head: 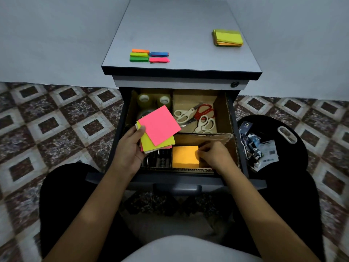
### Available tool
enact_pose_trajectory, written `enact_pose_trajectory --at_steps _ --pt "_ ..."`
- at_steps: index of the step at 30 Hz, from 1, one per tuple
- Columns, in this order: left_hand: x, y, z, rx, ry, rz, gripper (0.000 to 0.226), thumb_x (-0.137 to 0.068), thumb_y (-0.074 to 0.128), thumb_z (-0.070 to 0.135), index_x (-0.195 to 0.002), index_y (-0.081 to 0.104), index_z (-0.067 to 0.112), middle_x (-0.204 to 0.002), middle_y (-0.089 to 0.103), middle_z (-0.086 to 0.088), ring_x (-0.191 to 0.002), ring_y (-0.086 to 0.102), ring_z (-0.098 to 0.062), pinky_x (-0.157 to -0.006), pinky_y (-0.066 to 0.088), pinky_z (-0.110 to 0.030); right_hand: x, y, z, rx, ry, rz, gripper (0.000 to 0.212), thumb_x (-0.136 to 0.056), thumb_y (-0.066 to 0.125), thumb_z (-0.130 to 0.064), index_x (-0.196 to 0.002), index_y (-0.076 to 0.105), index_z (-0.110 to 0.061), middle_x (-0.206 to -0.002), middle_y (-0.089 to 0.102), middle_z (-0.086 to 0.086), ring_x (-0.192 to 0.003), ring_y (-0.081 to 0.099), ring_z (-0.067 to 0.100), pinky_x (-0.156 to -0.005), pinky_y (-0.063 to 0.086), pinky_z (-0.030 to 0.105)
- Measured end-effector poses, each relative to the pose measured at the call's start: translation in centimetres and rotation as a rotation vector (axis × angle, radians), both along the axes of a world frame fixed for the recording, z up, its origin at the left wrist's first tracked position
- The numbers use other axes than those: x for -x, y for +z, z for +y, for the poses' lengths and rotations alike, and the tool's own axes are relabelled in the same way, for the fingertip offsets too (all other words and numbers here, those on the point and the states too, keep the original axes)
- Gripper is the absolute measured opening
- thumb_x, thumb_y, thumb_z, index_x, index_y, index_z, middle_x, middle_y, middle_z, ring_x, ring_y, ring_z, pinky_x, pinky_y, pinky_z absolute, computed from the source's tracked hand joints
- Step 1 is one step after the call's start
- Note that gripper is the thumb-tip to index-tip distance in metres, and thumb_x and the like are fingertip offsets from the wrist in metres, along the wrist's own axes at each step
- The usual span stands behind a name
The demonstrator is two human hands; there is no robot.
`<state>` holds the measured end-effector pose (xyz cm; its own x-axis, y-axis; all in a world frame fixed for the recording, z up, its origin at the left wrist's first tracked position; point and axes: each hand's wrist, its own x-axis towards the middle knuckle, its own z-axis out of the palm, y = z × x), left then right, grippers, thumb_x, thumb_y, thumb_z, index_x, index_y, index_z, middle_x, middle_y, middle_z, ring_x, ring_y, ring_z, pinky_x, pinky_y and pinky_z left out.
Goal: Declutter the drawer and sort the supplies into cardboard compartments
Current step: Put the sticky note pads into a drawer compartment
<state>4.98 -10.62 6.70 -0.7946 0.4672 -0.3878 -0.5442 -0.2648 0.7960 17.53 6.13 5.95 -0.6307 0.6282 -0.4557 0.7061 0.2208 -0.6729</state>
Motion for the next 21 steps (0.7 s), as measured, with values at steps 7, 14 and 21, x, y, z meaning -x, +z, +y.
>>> enact_pose_trajectory --at_steps 7,14,21 --pt "-0.1 0.1 0.0 0.004 -0.003 -0.002 0.026 -0.097 0.047 0.015 -0.121 0.055 0.012 -0.106 0.067 -0.003 -0.087 0.066 -0.015 -0.059 0.058 -0.027 0.0 -0.1 -0.3 -0.004 0.027 -0.023 0.018 -0.087 0.054 -0.004 -0.093 0.069 0.003 -0.087 0.07 0.023 -0.085 0.067 0.036 -0.085 0.053 0.047" --pt "-0.4 0.5 0.0 0.013 -0.019 0.021 0.02 -0.096 0.047 0.015 -0.113 0.059 0.014 -0.098 0.07 -0.002 -0.078 0.069 -0.011 -0.058 0.058 -0.027 -0.3 0.6 -0.6 -0.088 -0.063 0.181 0.02 -0.095 0.051 -0.021 -0.105 0.067 -0.014 -0.088 0.064 0.0 -0.076 0.062 0.018 -0.07 0.057 0.038" --pt "-2.2 1.6 1.8 -0.014 -0.159 0.016 0.017 -0.095 0.046 0.013 -0.103 0.062 0.013 -0.085 0.074 -0.002 -0.074 0.07 -0.014 -0.067 0.06 -0.038 0.5 3.7 -1.6 0.198 -0.078 0.479 0.032 -0.096 0.046 -0.035 -0.118 0.059 -0.017 -0.095 0.06 -0.006 -0.101 0.059 0.022 -0.085 0.054 0.041"
